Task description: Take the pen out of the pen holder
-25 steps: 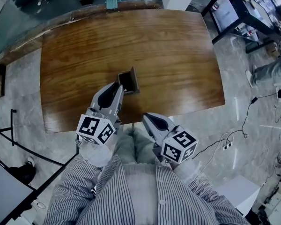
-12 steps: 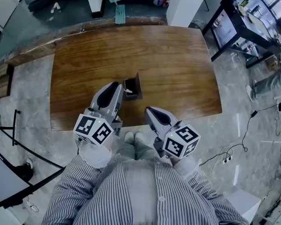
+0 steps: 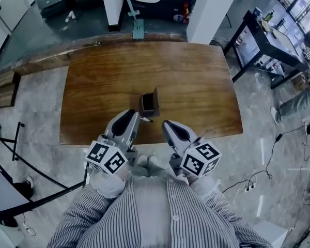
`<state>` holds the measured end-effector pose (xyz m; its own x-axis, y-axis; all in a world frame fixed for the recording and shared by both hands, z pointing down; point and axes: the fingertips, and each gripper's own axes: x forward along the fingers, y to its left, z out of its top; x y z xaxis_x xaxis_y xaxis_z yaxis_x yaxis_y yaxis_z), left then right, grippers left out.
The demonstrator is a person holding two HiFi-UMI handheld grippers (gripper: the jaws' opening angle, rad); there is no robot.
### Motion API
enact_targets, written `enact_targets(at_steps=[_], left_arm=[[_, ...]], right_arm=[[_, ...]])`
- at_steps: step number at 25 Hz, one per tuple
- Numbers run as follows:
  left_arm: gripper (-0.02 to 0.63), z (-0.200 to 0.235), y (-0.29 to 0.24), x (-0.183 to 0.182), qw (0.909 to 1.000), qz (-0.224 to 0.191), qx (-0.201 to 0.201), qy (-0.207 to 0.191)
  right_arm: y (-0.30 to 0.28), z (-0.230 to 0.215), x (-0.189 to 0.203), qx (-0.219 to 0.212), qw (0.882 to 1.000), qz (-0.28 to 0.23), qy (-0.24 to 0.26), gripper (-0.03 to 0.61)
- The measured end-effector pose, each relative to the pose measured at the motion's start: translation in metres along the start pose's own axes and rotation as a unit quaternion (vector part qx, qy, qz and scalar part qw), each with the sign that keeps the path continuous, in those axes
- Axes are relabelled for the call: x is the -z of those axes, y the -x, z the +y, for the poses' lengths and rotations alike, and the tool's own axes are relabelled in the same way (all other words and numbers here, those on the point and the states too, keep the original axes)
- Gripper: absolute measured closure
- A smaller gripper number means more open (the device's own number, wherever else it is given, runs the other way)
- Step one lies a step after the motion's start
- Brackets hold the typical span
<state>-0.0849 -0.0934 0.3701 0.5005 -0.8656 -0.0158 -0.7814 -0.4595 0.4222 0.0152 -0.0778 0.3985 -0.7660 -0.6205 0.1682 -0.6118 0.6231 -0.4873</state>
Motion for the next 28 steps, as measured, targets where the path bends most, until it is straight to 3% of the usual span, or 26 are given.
enact_targets(at_steps=[6, 14, 28], left_arm=[[0.557, -0.012, 0.004, 0.016, 0.9997, 0.023, 0.009, 0.007], [0.557, -0.019, 0.002, 0.031, 0.9983, 0.056, 0.014, 0.008], [0.557, -0.026, -0.008, 0.038, 0.9972, 0.067, 0.03, 0.017]], right_arm=[[0.005, 0.007, -0.02, -0.01, 0.999, -0.046, 0.011, 0.578], [0.003, 0.006, -0.01, 0.011, 1.0, -0.011, 0.024, 0.578], [-0.002, 0.002, 0.001, 0.016, 0.999, 0.009, 0.039, 0.578]])
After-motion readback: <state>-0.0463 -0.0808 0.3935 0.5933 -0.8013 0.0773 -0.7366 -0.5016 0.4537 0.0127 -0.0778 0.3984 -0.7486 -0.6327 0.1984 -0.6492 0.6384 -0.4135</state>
